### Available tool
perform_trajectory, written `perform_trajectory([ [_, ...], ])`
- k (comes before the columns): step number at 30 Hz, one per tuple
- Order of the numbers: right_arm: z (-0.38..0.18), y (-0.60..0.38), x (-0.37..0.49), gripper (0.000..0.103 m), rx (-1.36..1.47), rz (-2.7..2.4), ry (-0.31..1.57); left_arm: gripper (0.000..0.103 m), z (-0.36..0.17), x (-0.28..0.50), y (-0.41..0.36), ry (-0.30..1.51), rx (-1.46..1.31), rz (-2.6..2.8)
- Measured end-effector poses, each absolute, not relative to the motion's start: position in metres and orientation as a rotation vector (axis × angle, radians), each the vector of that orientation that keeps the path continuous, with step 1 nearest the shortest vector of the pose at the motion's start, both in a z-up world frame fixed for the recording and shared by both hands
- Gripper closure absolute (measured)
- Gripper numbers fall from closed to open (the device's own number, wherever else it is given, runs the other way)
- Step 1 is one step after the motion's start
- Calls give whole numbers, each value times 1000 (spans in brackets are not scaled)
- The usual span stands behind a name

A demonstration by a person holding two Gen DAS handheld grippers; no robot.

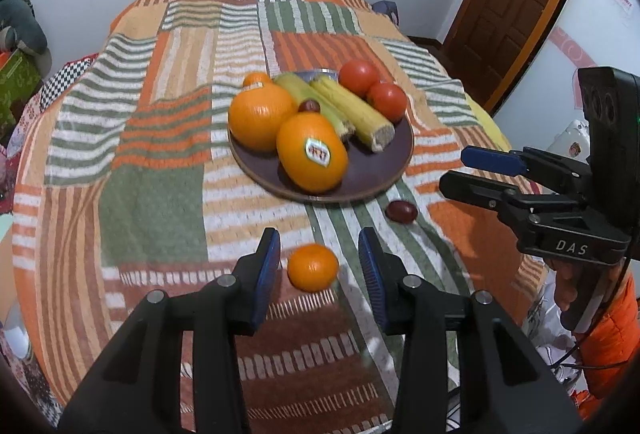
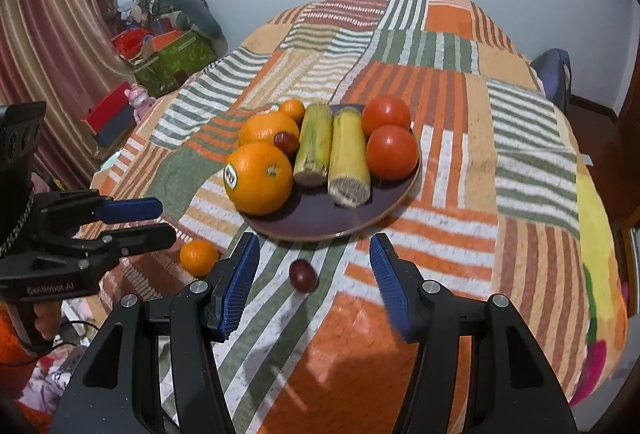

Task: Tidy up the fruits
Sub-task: 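Grasp a tangerine on the blanket with the left gripper while the right grasps a dark plum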

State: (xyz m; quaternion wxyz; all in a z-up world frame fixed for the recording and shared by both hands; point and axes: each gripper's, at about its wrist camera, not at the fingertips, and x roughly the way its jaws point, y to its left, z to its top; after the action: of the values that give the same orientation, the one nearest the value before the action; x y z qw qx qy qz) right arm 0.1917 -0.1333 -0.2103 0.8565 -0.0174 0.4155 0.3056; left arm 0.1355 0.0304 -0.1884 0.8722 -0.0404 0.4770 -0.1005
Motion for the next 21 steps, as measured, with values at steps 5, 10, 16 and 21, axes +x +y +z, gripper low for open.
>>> perform_trajectory([
  [5,-219,-128,190,49,-44,651,896,62,-199,132,27,1023,-92,-214],
  [10,-228,-120,190,49,-54,668,932,62,-209,133,23,1041,-90,-220],
  [16,-238,-117,194,53,-61,676,963,62,-218,135,20,1043,-75,-209],
  [21,-247,-115,198,60,-57,681,995,62,-219,137,20,1033,-71,-203],
])
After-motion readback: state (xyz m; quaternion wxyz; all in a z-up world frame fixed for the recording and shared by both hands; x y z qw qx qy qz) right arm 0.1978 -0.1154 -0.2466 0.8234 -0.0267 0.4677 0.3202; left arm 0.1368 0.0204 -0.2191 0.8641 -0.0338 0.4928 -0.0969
